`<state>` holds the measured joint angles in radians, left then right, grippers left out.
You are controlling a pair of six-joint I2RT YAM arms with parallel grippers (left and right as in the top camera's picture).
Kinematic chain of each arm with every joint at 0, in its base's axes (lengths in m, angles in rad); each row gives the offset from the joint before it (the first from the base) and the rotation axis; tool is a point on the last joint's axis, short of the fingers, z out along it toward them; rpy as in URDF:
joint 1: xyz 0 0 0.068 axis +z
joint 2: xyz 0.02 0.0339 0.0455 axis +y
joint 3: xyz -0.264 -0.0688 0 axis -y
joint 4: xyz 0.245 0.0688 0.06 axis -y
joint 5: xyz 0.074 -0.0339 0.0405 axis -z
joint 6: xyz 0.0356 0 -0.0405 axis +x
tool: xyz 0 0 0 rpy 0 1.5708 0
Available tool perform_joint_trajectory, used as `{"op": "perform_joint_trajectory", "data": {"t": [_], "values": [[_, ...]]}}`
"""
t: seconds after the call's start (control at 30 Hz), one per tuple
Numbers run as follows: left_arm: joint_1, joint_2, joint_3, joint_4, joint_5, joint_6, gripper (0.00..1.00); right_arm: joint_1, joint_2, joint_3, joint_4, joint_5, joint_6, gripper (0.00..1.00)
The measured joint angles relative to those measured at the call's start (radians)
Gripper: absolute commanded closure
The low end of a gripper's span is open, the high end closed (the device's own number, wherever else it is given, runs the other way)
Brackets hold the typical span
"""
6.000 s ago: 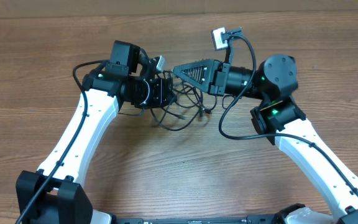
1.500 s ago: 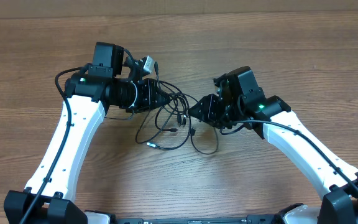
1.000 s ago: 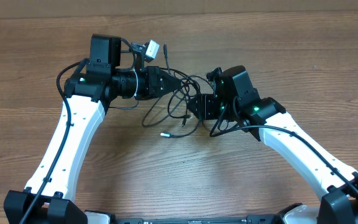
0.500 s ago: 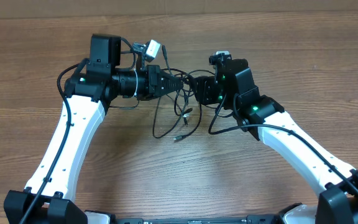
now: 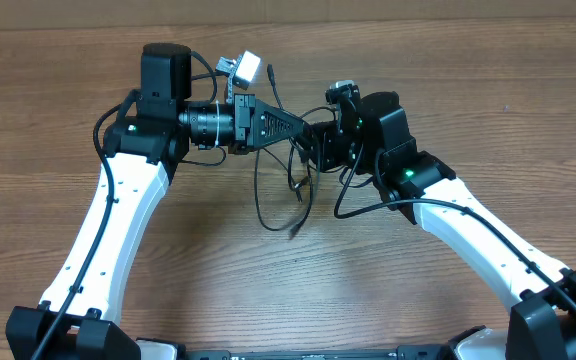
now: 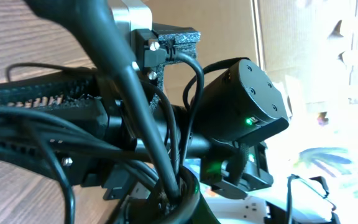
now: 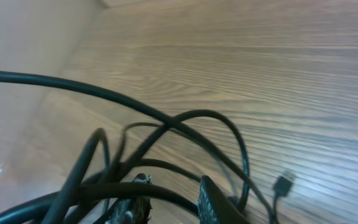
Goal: Untangle cables
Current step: 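Lift the bundle with both grippers above the table center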
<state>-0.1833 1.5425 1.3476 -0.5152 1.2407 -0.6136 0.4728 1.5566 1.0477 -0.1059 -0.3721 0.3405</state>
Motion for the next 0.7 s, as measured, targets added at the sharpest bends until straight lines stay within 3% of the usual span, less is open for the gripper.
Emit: {"op": "perform_joint_trajectory", "data": {"t": [0.07,0.2,0.3,0.5,0.7], "values": [[0.000,0.000,0.000,0.000,0.007,-0.017,0.96,0.000,0.002,0.000,0.016,-0.029,-0.001,0.81],[0.000,0.000,0.000,0.001,0.014,-0.043,0.96,0.000,0.002,0.000,0.016,-0.062,0.001,0.96],[0.003,0.000,0.000,0.000,0.013,-0.042,0.96,0.000,0.002,0.000,-0.019,-0.066,0.000,0.96],[0.053,0.000,0.000,-0.032,-0.008,-0.014,0.96,0.002,0.002,0.001,-0.303,0.071,0.015,0.96],[0.121,0.000,0.000,-0.228,-0.156,0.096,0.96,0.003,0.003,0.000,-0.606,0.367,0.156,0.96]]}}
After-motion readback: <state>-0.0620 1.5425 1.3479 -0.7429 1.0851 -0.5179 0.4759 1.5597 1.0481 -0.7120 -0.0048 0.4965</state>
